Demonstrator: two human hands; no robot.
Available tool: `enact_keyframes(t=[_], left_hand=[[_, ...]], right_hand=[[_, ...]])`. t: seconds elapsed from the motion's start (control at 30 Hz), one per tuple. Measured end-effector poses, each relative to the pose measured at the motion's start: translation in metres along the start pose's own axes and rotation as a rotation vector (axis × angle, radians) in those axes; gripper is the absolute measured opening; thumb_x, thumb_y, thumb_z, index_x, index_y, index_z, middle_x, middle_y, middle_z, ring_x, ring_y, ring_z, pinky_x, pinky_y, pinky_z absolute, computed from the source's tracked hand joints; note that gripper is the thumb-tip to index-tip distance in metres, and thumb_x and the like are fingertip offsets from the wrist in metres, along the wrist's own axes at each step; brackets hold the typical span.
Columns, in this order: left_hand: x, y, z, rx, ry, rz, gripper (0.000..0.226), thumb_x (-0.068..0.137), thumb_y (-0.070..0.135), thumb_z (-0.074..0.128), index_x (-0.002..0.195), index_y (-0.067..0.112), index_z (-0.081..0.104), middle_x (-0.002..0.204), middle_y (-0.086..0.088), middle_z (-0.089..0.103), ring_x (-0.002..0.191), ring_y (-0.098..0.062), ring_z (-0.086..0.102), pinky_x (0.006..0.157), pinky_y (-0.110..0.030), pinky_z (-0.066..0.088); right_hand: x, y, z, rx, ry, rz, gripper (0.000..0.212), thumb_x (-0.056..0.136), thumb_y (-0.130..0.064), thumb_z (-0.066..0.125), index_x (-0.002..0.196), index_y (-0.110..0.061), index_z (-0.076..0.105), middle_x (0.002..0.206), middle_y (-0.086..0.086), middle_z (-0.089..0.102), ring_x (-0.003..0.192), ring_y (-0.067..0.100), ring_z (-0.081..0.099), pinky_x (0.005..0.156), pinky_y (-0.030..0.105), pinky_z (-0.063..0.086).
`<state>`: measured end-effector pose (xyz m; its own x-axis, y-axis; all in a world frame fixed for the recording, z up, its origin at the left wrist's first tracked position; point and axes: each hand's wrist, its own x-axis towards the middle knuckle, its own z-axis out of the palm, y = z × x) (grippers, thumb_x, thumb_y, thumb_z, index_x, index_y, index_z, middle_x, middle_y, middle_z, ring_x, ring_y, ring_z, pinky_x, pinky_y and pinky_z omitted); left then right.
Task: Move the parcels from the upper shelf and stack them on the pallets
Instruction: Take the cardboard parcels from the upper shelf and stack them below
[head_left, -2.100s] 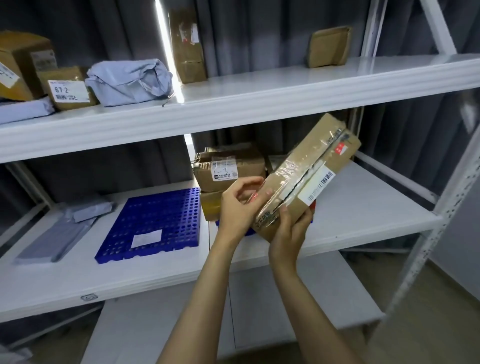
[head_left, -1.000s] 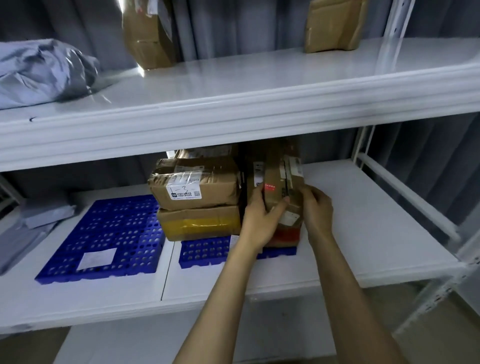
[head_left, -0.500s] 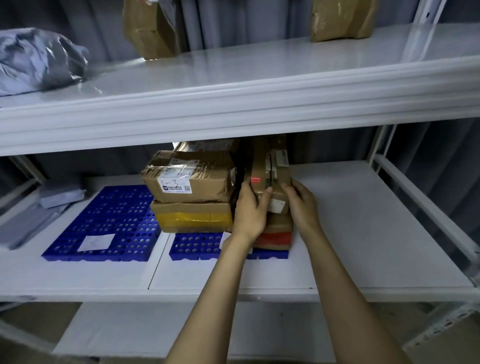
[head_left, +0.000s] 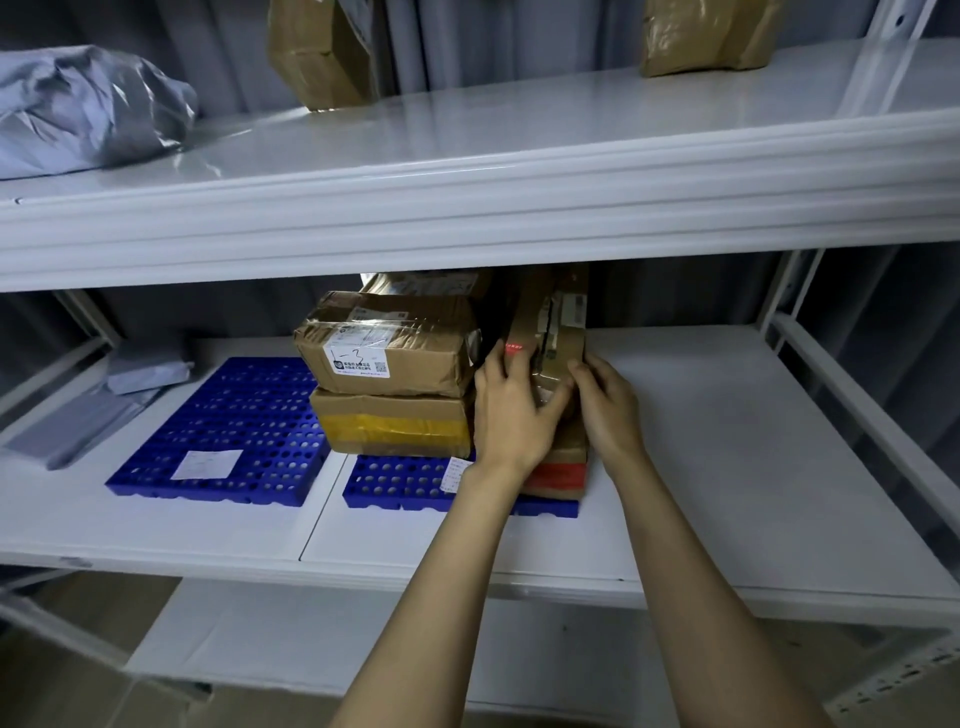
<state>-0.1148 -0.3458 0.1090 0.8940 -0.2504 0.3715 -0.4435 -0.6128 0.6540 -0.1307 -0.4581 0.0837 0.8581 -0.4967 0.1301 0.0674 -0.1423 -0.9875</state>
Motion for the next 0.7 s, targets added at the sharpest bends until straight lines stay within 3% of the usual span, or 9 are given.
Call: enact_keyframes(t=[0.17,0.23,0.4,0.57,0.7], left_hand=[[0.001,0.002,-0.001,0.097,0.064,0.036,0.063,0.087,0.044,0.061,0.14,0.014,0.043,0.151,-0.011,0.03,0.139,-0.027,0.025,0.109,-0.039,0.034],[0.002,0.001,0.0,0.121,0.077,0.039,0.065,0.086,0.043,0.064,0.139,0.011,0.043,0.149,-0.013,0.032,0.137,-0.028,0.028,0.109,-0.039,0.034],[0.004,-0.001,0.001,0.211,0.135,0.047,0.062,0.086,0.038,0.064,0.135,0.004,0.046,0.144,-0.02,0.039,0.134,-0.034,0.032,0.11,-0.042,0.035],[0.005,-0.002,0.004,0.295,0.19,0.102,0.052,0.088,0.032,0.061,0.127,-0.001,0.052,0.14,-0.023,0.046,0.138,-0.035,0.031,0.115,-0.047,0.027],[0.006,-0.006,0.005,0.308,0.215,0.119,0.049,0.088,0.032,0.06,0.126,0.001,0.055,0.138,-0.02,0.05,0.137,-0.033,0.034,0.116,-0.045,0.026]], right_hand=[[0.004,-0.003,0.0,-0.031,-0.004,-0.021,0.036,0.099,-0.03,0.047,0.132,-0.021,0.057,0.12,-0.007,0.063,0.109,0.01,0.059,0.092,0.026,0.048],[0.005,-0.006,0.002,-0.045,-0.022,-0.045,0.036,0.099,-0.027,0.047,0.133,-0.022,0.056,0.121,-0.007,0.063,0.11,0.009,0.058,0.094,0.027,0.047],[0.006,-0.012,0.006,-0.062,-0.041,-0.094,0.035,0.099,-0.017,0.047,0.134,-0.019,0.055,0.108,-0.016,0.055,0.103,0.001,0.052,0.09,0.019,0.04],[0.012,-0.007,0.011,-0.079,-0.073,-0.134,0.039,0.097,-0.017,0.05,0.134,-0.022,0.054,0.127,-0.005,0.062,0.116,0.01,0.057,0.103,0.035,0.046],[0.015,-0.006,0.012,-0.056,-0.081,-0.141,0.039,0.096,-0.016,0.051,0.134,-0.021,0.055,0.129,-0.002,0.062,0.118,0.01,0.057,0.105,0.037,0.045]])
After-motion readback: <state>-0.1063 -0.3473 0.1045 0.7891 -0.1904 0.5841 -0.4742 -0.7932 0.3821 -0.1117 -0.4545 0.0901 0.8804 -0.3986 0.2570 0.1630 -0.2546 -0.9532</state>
